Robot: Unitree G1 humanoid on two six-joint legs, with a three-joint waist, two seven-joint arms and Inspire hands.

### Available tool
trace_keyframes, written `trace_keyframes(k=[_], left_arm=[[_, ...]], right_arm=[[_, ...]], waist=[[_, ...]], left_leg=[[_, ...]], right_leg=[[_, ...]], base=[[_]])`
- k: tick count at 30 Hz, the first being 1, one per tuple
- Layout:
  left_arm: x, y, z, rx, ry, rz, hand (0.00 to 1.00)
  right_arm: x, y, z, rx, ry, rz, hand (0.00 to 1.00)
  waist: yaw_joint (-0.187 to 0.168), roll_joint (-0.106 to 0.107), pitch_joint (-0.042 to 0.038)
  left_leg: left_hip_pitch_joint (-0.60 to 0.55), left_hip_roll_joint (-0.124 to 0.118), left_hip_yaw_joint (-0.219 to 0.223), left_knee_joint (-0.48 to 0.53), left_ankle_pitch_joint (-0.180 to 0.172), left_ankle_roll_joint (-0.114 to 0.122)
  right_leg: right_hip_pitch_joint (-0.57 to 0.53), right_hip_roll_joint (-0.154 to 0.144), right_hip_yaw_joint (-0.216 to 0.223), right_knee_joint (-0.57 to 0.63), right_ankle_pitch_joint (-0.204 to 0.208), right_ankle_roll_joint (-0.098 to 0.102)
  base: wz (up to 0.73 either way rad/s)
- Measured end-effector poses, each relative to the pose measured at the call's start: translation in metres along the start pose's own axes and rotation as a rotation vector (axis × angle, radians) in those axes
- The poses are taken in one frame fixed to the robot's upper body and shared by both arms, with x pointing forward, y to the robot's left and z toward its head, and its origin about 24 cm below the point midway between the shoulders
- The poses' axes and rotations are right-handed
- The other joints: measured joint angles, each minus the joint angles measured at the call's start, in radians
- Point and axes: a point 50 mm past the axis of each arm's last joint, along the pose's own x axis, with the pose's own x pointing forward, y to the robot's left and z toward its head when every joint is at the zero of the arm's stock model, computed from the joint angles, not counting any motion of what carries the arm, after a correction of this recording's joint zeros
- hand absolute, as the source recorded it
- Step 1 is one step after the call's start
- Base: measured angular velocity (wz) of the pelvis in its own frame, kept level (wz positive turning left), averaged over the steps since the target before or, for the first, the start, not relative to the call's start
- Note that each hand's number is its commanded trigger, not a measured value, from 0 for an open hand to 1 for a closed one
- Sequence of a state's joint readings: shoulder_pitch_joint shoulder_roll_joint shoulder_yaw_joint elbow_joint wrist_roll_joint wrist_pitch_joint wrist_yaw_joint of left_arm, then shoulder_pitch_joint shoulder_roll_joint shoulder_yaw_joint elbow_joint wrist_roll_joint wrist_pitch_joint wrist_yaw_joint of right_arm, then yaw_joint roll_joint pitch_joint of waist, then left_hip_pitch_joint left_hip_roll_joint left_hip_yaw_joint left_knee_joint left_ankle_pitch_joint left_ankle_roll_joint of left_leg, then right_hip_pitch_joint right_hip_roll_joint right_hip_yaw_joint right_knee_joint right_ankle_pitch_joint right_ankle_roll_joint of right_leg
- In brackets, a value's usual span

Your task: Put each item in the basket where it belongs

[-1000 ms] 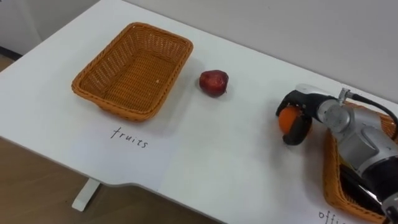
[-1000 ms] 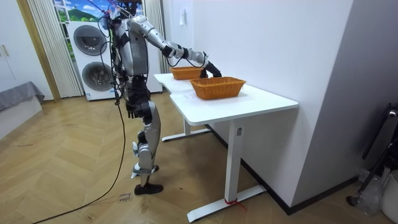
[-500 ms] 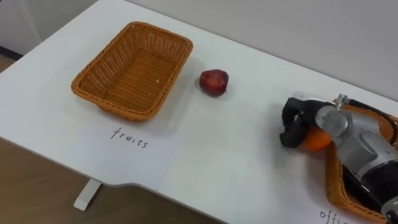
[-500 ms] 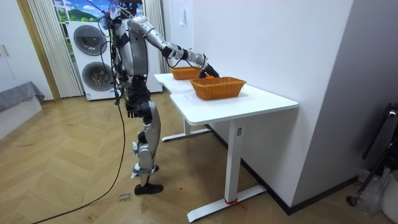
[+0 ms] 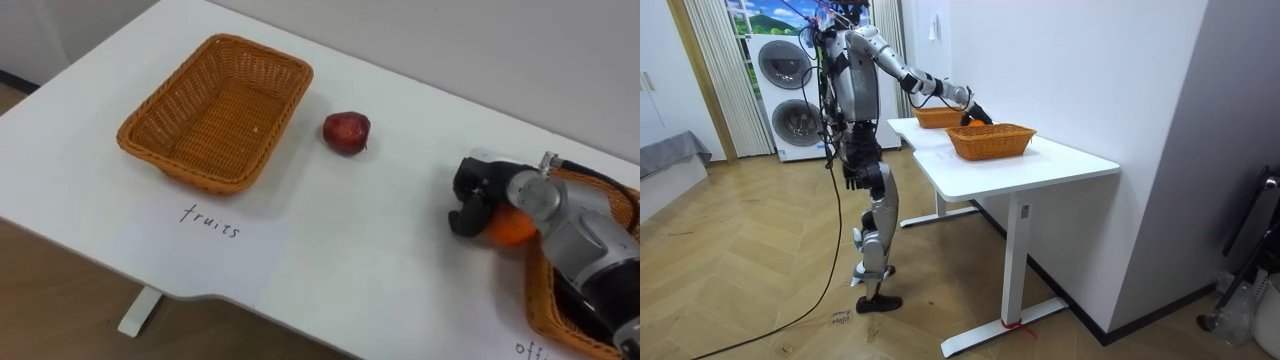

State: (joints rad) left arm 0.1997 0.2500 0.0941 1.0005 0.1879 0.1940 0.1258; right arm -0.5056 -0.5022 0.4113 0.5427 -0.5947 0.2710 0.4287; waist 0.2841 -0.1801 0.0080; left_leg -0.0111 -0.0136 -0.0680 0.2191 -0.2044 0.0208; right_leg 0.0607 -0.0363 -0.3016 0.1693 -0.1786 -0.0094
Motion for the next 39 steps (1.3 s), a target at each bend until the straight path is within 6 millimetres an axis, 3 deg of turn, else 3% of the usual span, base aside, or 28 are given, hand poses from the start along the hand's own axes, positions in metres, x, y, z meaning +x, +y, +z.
trace_keyframes(k=[20,28,39], left_arm=[[0.000,0.000,0.008,-0.004,-0.027,-0.001,0.00],[0.000,-0.001,0.009,-0.008,-0.032,-0.002,0.00],[0.000,0.000,0.002,-0.020,-0.006,0.001,0.00]], right_arm=[[-0.001,-0.003,0.004,-0.009,-0.020,-0.014,1.00],[-0.009,-0.014,0.020,-0.019,-0.093,-0.061,1.00],[-0.016,-0.024,0.034,-0.033,-0.152,-0.096,1.00]], waist=[[0.015,-0.002,0.0027],[0.018,-0.015,0.0077],[0.026,-0.014,0.0085]], left_leg=[[-0.013,0.001,0.007,0.001,0.000,0.000],[-0.012,0.001,0.010,-0.002,0.000,0.000],[0.003,0.001,0.011,-0.002,0.000,0.000]], right_leg=[[-0.012,0.001,0.005,0.000,0.000,0.000],[-0.013,0.003,0.014,-0.001,0.000,0.000],[-0.004,0.003,0.027,0.002,0.000,0.000]], base=[[0.00],[-0.01],[-0.02]])
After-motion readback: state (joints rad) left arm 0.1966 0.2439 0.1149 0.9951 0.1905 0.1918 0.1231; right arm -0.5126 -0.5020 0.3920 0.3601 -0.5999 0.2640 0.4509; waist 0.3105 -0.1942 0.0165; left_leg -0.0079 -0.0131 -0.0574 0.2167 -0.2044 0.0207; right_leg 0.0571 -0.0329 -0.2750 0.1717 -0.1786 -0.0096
